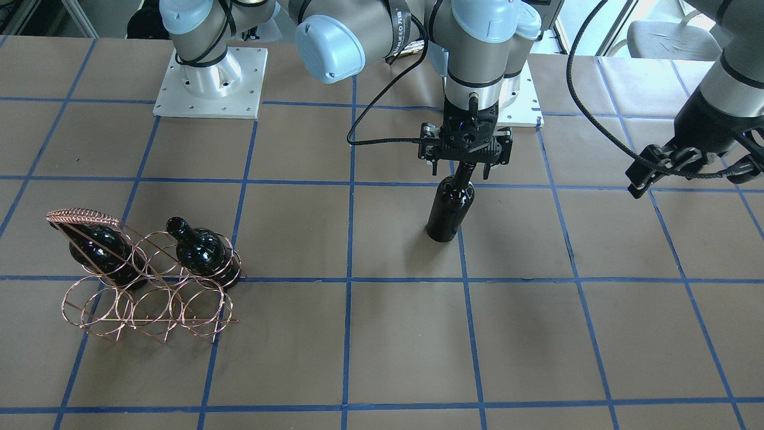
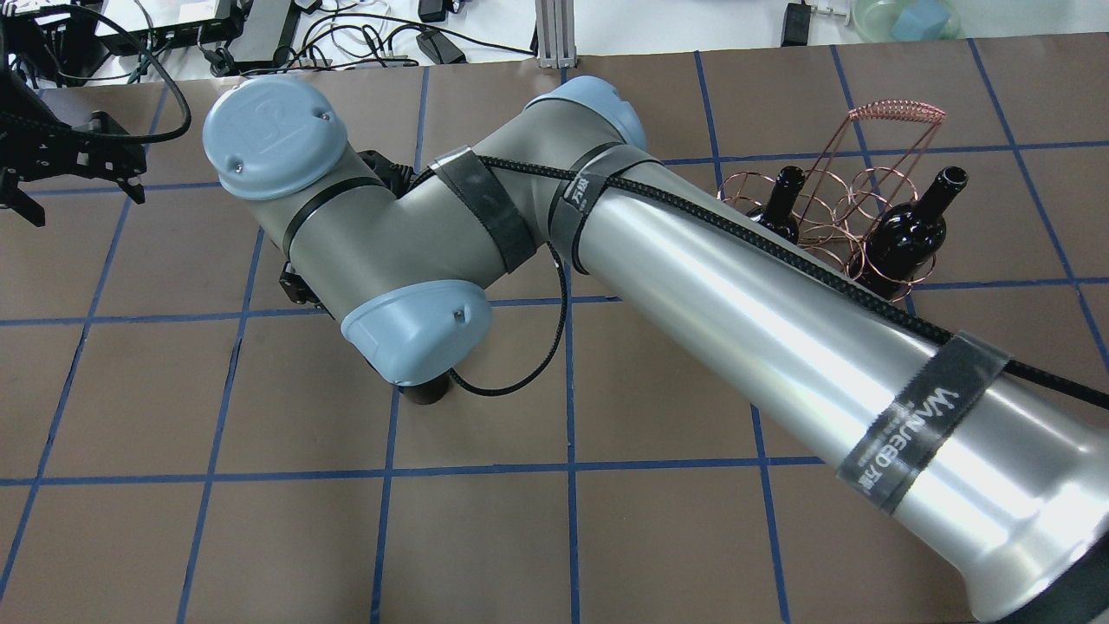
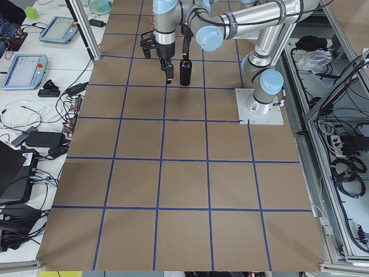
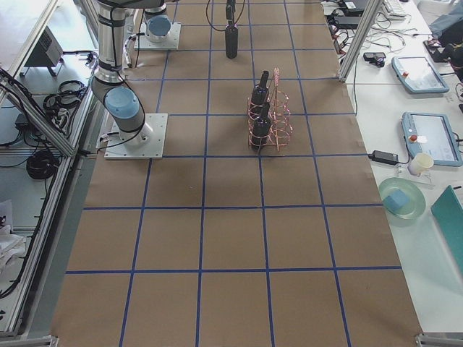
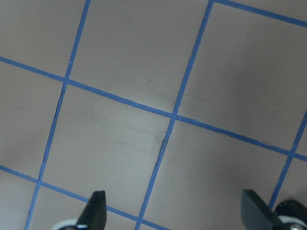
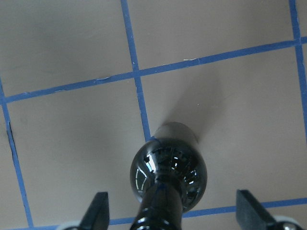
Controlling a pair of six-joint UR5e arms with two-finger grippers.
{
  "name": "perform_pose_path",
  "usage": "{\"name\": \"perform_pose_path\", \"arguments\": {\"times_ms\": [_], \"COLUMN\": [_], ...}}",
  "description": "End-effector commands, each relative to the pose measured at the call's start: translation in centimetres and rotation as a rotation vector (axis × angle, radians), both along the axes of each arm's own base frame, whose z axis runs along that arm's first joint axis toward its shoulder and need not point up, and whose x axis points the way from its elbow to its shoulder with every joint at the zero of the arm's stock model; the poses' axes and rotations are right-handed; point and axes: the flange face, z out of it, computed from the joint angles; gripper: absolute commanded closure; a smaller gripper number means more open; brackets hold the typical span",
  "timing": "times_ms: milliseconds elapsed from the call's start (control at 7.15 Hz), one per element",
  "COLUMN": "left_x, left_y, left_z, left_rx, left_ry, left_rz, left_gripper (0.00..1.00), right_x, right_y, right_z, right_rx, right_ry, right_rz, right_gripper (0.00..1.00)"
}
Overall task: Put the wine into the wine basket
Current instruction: 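Lower the right gripper over the bottle neck and close it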
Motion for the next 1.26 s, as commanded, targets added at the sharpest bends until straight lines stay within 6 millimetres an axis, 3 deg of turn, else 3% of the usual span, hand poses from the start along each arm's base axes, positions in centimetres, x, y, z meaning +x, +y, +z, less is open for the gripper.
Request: {"name": "perform_pose_path", "arguments": {"times_ms": [0, 560, 839, 1119], "left_x": [0.1, 0.1, 0.3, 0.3], "left_y": [0.0, 0.2, 0.1, 0.7], "left_z": [-0.1, -0.3, 0.0, 1.9], "left_rx": [0.002, 0.016, 0.006, -0.029], "left_ry": [0.002, 0.003, 0.007, -0.010], "left_rz": [0.002, 0.002, 0.006, -0.022], "left_gripper": [0.00, 0.00, 0.00, 0.00], "right_x": [0.0, 0.1, 0.1, 0.1], "right_y": [-0.2, -0.2, -0.2, -0.2], "right_z": [-0.1, -0.3, -0.3, -0.3], "right_rx": [-0.015, -0.006, -0.008, -0.006], "right_ry": [0.005, 0.000, 0.000, -0.003], "right_rz": [0.000, -0.009, -0.003, -0.007], "right_gripper": [0.13, 0.37, 0.45, 0.57]}}
